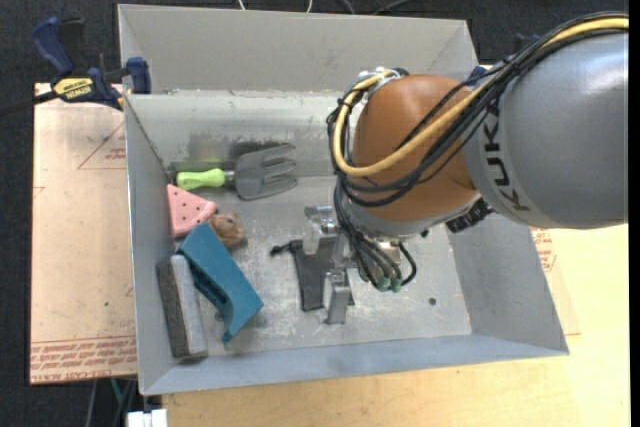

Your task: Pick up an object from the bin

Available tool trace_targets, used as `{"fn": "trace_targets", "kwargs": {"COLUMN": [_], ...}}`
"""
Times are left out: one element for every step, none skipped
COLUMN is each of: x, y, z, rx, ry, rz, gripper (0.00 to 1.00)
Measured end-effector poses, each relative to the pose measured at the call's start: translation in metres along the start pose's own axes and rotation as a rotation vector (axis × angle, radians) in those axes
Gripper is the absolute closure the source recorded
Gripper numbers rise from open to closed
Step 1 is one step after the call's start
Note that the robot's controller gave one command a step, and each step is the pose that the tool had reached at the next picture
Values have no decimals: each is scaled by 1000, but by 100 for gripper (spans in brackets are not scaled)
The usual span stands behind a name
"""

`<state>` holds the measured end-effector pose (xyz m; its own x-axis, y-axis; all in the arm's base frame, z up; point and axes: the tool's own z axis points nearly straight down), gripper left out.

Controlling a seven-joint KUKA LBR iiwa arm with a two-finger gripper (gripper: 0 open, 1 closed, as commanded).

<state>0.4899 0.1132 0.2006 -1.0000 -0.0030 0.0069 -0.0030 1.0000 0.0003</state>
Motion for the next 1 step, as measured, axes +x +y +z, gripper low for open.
{"fn": "trace_targets", "kwargs": {"x": [-2], "y": [-1], "z": [-3], "rx": [-1], "ry": [-7], "rz": [2], "gripper": [0]}}
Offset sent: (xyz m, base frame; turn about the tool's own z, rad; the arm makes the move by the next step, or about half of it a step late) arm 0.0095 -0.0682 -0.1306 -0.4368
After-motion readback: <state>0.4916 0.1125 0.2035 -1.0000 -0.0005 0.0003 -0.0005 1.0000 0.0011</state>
